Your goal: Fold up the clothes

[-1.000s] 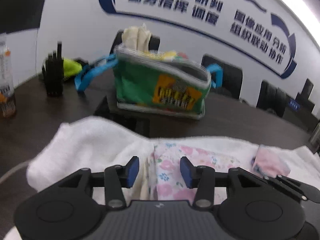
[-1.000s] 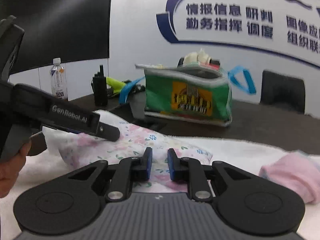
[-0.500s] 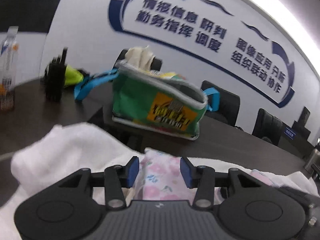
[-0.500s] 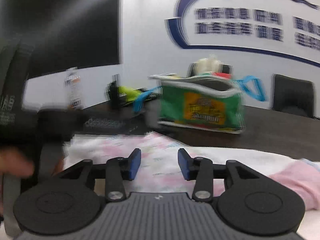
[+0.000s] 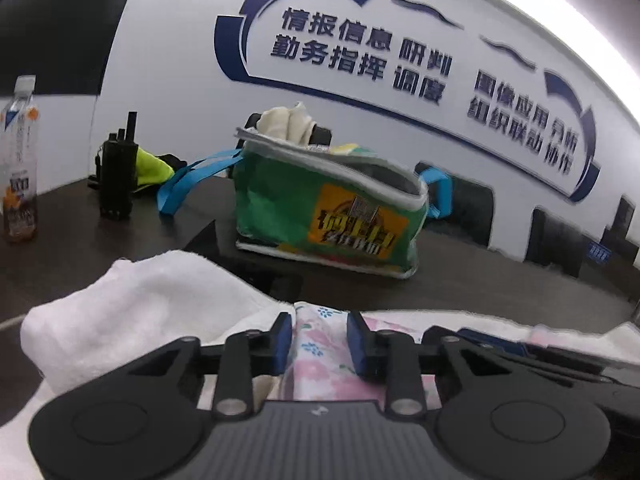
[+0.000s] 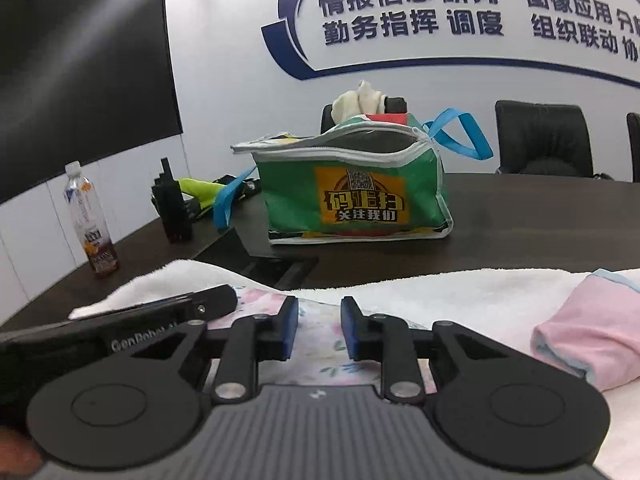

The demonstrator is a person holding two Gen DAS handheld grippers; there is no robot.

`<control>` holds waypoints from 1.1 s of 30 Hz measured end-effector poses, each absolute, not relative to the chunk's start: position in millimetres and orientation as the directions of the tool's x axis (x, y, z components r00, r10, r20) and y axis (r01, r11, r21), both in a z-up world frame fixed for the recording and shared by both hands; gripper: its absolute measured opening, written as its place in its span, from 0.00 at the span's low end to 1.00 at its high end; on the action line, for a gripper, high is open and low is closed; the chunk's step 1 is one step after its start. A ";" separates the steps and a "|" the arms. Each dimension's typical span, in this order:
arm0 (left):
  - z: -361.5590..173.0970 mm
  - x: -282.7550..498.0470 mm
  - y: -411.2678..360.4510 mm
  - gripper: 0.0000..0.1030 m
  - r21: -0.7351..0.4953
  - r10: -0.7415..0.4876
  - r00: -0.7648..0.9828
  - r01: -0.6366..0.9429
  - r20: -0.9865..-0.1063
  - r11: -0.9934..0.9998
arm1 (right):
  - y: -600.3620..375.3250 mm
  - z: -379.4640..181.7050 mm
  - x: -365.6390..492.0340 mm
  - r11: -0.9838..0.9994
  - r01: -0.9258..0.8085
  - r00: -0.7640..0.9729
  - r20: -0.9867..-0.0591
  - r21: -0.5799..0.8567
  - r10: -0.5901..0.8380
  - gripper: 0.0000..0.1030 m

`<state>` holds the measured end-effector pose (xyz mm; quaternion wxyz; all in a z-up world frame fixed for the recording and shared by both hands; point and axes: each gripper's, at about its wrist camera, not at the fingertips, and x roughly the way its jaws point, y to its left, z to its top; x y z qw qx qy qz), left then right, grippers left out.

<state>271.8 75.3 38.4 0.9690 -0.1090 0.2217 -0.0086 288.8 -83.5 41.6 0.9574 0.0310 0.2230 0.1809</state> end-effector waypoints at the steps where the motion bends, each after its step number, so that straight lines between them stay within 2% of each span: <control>1: 34.8 273.5 74.6 0.26 -0.210 -0.060 0.892 -0.039 -0.449 0.977 | -81.1 37.7 289.7 0.934 -0.333 0.834 -0.421 0.129 0.356 0.23; 6: 27.5 273.2 72.4 0.26 -0.182 -0.041 0.887 -0.049 -0.461 0.982 | -80.1 28.1 288.3 0.933 -0.343 0.831 -0.430 0.106 0.354 0.23; 9: 23.4 276.0 78.6 0.27 -0.206 -0.052 0.881 -0.052 -0.470 0.977 | -93.6 38.6 286.9 0.937 -0.313 0.843 -0.408 0.154 0.349 0.23; 12: 23.1 275.8 77.8 0.28 -0.205 -0.059 0.881 -0.043 -0.470 0.978 | -98.8 26.8 292.2 0.943 -0.296 0.817 -0.472 0.152 0.333 0.23; 18: 31.6 273.9 79.1 0.27 -0.203 -0.057 0.884 -0.043 -0.464 0.978 | -126.0 47.5 272.7 0.964 -0.194 0.876 -0.411 0.182 0.254 0.23; 21: 45.5 267.4 83.8 0.29 -0.220 -0.071 0.888 -0.035 -0.455 0.975 | -133.9 53.3 265.6 0.961 -0.201 0.851 -0.452 0.189 0.267 0.23; 23: 58.5 255.0 84.0 0.38 -0.225 -0.070 0.897 -0.033 -0.435 0.974 | -134.5 52.8 256.3 0.960 -0.219 0.838 -0.469 0.175 0.277 0.24; 24: 65.0 248.8 84.1 0.38 -0.227 -0.070 0.902 -0.032 -0.426 0.973 | -133.9 52.1 251.6 0.960 -0.230 0.837 -0.471 0.161 0.279 0.24; 27: 62.7 244.9 65.1 0.31 -0.090 -0.047 0.847 -0.001 -0.529 0.996 | -133.0 50.9 244.4 0.962 -0.242 0.822 -0.500 0.125 0.272 0.24; 29: 68.2 219.8 59.5 0.31 -0.042 0.017 0.873 -0.043 -0.487 0.998 | -144.3 61.4 234.0 0.959 -0.218 0.837 -0.470 0.180 0.278 0.24; 30: 75.2 202.6 57.8 0.32 -0.035 0.048 0.893 -0.071 -0.448 0.997 | -153.1 72.0 223.5 0.949 -0.224 0.846 -0.439 0.222 0.302 0.24; 31: 84.3 183.3 55.9 0.38 -0.046 0.062 0.910 -0.089 -0.410 0.995 | -161.2 82.6 211.3 0.941 -0.230 0.856 -0.409 0.249 0.317 0.24; 32: 94.3 161.6 51.7 0.50 -0.064 0.049 0.921 -0.080 -0.386 0.995 | -167.3 93.7 194.9 0.943 -0.236 0.869 -0.384 0.236 0.313 0.30; 33: 104.4 139.3 46.5 0.56 -0.082 0.026 0.930 -0.061 -0.368 0.995 | -173.5 104.8 178.5 0.945 -0.241 0.881 -0.359 0.222 0.309 0.43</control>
